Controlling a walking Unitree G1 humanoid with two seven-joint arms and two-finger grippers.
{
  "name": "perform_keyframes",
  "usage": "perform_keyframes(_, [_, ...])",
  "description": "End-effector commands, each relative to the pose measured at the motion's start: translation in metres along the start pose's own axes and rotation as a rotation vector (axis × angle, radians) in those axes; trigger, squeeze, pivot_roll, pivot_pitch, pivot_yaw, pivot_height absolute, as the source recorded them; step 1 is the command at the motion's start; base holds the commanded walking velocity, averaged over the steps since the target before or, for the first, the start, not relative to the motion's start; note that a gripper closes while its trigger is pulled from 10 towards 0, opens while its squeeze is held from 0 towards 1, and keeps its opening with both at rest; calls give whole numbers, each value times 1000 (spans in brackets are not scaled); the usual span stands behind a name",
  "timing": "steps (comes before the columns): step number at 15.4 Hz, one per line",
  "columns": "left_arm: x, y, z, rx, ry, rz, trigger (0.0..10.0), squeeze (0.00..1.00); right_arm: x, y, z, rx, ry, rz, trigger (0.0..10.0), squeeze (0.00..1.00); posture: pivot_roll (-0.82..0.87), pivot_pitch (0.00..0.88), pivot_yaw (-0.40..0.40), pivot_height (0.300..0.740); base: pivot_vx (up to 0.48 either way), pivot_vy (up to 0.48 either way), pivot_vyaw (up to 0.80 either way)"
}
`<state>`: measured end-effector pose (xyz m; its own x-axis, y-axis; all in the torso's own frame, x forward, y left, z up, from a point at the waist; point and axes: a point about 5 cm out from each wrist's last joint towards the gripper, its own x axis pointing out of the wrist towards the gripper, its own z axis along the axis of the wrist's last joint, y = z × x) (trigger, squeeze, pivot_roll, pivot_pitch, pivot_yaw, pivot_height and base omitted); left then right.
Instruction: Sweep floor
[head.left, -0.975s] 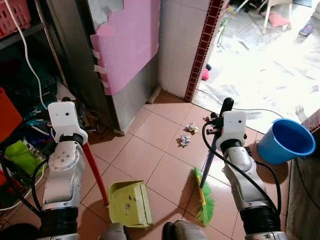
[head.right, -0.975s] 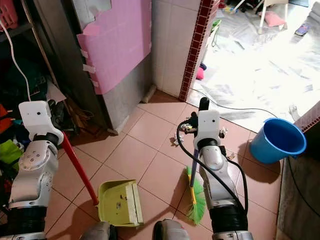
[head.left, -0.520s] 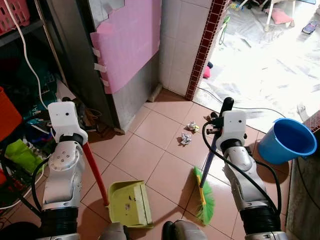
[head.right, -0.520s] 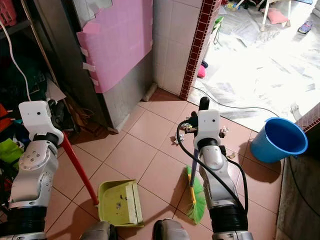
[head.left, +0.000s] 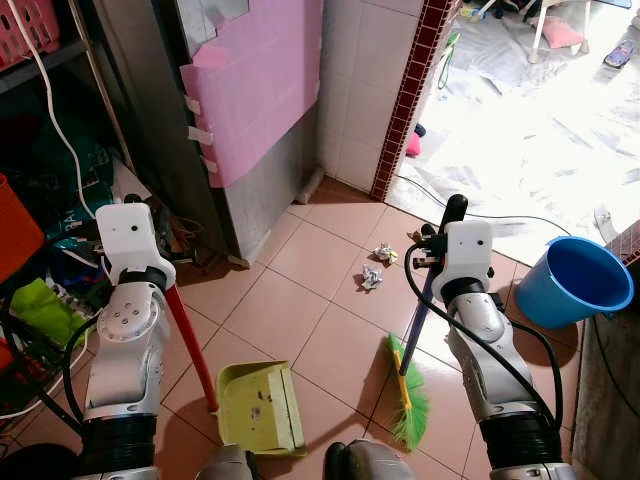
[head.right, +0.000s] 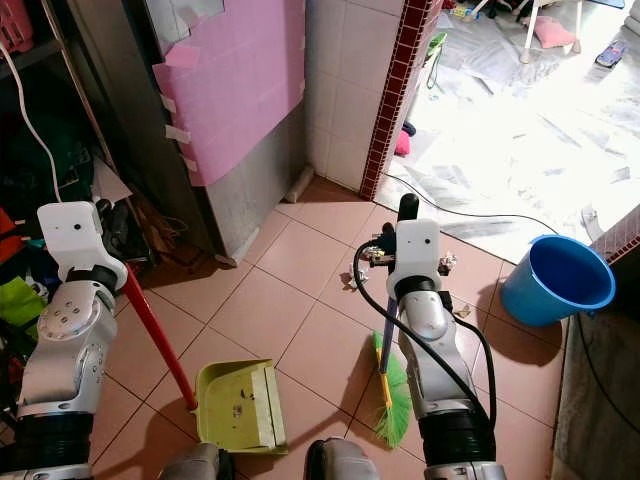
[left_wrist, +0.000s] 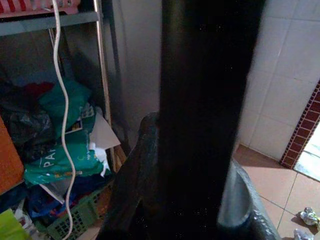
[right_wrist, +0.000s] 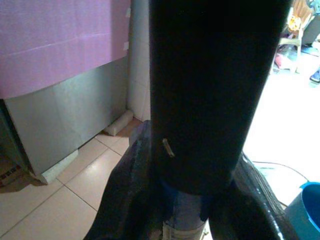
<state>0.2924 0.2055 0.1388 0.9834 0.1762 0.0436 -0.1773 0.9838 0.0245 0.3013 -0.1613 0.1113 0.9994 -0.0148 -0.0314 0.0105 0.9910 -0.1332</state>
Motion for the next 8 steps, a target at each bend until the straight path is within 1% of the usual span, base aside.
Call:
perform_keyframes(1, [1, 2, 5, 5, -23, 6, 10000, 0, -1, -5, 3, -3, -11, -18, 10000, 0, -7, 94, -36, 740, 0, 0, 0])
perform_keyframes(2, [1, 2, 5, 5, -23, 6, 10000, 0, -1, -5, 3, -3, -11, -18, 10000, 0, -7, 94, -36, 740, 0, 0, 0])
perform_keyframes(3, [1, 2, 4, 6, -22, 5, 10000, 0, -1, -5, 3, -2, -10, -18, 10000, 0, 0, 0, 0, 740, 0, 0, 0])
perform_keyframes(4, [-5, -23, -13, -66, 30, -92, 10000, 0, 3, 3, 4, 76, -21, -1, 10000, 0, 0, 66, -35, 740, 0, 0, 0])
perform_keyframes(5, [-10, -35, -22, -68, 65, -142, 10000, 0, 7, 4, 6, 89, -39, -2, 10000, 0, 1, 64, -34, 740, 0, 0, 0])
perform_keyframes(6, [-11, -36, -24, -42, 73, -164, 10000, 0, 8, 4, 7, 103, -50, 1, 10000, 0, 4, 60, -29, 740, 0, 0, 0])
perform_keyframes(8, [-11, -35, -26, -47, 81, -185, 10000, 0, 9, 5, 9, 75, -63, -3, 10000, 0, 5, 60, -27, 740, 0, 0, 0])
